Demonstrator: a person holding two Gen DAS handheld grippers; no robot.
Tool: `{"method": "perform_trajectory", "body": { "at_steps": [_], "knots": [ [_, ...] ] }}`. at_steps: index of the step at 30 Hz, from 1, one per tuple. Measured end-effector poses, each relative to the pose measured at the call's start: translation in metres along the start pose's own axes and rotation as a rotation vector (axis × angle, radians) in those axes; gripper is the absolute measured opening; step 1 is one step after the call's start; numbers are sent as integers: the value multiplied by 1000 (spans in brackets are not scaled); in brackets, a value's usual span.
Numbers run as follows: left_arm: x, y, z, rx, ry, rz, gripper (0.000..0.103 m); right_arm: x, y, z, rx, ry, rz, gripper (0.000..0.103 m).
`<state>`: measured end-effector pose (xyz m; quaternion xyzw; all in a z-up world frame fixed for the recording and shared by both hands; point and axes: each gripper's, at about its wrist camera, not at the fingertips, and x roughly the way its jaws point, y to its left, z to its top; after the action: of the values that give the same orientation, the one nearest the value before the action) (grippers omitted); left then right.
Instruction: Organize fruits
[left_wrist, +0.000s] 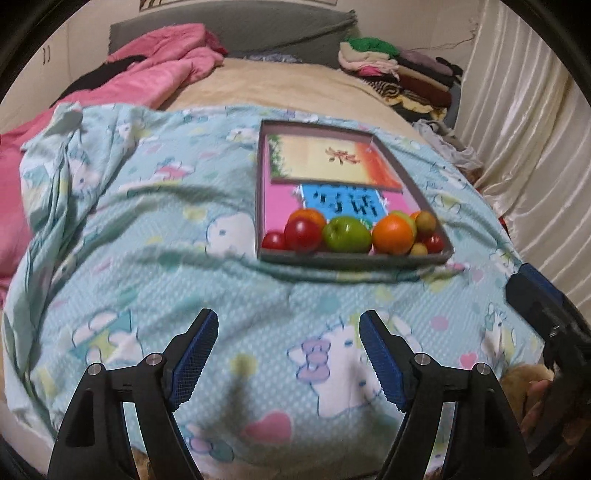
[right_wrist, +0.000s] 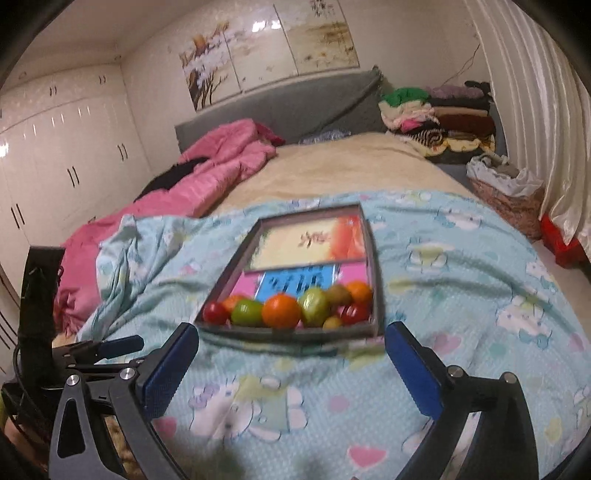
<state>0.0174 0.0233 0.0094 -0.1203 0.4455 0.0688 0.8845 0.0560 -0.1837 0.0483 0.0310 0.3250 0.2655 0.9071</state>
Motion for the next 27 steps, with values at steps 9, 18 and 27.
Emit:
{"method": "perform_trajectory", "body": {
  "at_steps": [9, 18, 27],
  "knots": [
    [-5, 0, -15, -7, 13, 16, 80, -2, 16, -18, -31, 56, -30, 102],
    [-5, 0, -13, -9, -15, 11, 80, 0, 22, -22, -70, 54, -57, 102],
    [0, 0, -12, -6, -10, 19, 80, 1, 22, -21, -75, 21, -64, 102]
  ]
}}
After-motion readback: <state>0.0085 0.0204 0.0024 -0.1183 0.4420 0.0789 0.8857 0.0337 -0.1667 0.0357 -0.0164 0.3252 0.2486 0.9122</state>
